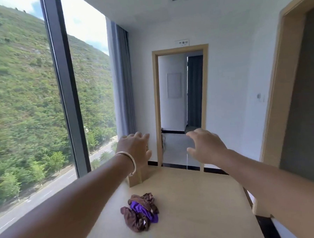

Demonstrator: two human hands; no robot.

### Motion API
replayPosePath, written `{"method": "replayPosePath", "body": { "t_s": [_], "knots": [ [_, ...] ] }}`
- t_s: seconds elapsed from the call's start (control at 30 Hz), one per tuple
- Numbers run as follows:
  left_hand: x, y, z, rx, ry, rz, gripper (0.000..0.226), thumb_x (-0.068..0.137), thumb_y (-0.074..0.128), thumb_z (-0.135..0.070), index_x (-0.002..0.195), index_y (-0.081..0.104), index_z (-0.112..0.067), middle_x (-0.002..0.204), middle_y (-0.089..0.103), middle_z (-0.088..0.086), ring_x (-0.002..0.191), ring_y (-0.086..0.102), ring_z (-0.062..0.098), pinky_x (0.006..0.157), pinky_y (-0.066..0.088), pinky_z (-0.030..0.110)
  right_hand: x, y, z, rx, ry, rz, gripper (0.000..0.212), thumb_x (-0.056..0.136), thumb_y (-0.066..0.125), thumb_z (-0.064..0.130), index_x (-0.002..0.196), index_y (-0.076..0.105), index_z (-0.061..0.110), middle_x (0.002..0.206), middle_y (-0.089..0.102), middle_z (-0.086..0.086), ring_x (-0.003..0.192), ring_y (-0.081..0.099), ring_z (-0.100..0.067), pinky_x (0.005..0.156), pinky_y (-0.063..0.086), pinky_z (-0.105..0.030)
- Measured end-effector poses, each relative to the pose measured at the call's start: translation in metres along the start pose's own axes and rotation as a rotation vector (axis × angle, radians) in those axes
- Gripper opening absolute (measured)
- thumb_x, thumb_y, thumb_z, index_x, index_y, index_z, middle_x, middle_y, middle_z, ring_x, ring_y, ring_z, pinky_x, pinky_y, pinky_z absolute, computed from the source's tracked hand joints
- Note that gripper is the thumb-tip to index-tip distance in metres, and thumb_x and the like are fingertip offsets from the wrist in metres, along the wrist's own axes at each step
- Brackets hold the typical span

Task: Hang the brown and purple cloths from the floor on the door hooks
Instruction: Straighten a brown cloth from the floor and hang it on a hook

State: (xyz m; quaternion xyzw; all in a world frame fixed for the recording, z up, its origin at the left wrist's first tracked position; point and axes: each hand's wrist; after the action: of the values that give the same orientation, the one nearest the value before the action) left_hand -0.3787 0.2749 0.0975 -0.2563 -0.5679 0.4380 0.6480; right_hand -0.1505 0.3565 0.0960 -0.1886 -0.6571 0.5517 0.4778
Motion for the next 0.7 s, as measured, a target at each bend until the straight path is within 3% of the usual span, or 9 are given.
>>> {"method": "replayPosePath", "body": {
  "t_s": [0.17, 0.3, 0.57, 0.7],
  "knots": [
    [0.011, 0.019, -0.021, -0.131, 0.082, 0.006, 0.048, 0.089, 0.047, -0.047, 0.132, 0.042, -0.026, 0.124, 0.056, 0.001, 0.110, 0.057, 0.022, 0.091, 0.045, 0.038, -0.022, 0.002, -0.011, -0.009, 0.134, 0.006, 0.055, 0.091, 0.050, 0.037, 0.142, 0.038, 0.024, 0.141, 0.043, -0.003, 0.125, 0.043, -0.022, 0.102, 0.036, -0.036],
    [0.024, 0.033, -0.044, -0.120, 0.153, 0.067, 0.052, 0.088, 0.049, -0.047, 0.134, 0.038, -0.027, 0.126, 0.054, 0.000, 0.114, 0.054, 0.023, 0.099, 0.039, 0.045, -0.041, 0.010, -0.022, -0.018, 0.227, 0.043, 0.054, 0.090, 0.050, 0.033, 0.142, 0.037, 0.024, 0.141, 0.043, -0.003, 0.126, 0.043, -0.023, 0.102, 0.036, -0.037],
    [0.052, 0.042, -0.110, -0.171, 0.255, 0.211, 0.058, 0.090, 0.047, -0.047, 0.143, 0.032, -0.027, 0.143, 0.042, 0.003, 0.136, 0.033, 0.025, 0.113, 0.018, 0.058, -0.058, 0.012, -0.069, -0.076, 0.319, 0.112, 0.058, 0.089, 0.051, 0.033, 0.144, 0.034, 0.027, 0.144, 0.038, 0.001, 0.133, 0.031, -0.021, 0.107, 0.029, -0.039],
    [0.066, 0.041, -0.143, -0.220, 0.289, 0.283, 0.062, 0.088, 0.047, -0.050, 0.145, 0.028, -0.034, 0.146, 0.040, 0.001, 0.141, 0.025, 0.025, 0.113, 0.016, 0.060, -0.061, 0.012, -0.101, -0.084, 0.326, 0.128, 0.059, 0.087, 0.055, 0.033, 0.142, 0.037, 0.031, 0.144, 0.039, 0.003, 0.137, 0.026, -0.020, 0.111, 0.025, -0.041]
  ]
}}
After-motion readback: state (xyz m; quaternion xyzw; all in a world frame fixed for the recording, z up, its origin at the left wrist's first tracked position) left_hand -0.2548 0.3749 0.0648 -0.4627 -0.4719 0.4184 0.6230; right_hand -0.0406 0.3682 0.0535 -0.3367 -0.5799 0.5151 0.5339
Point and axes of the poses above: each hand's wrist, its own x-axis towards the middle knuckle, its own y-axis out of the palm, z = x × y
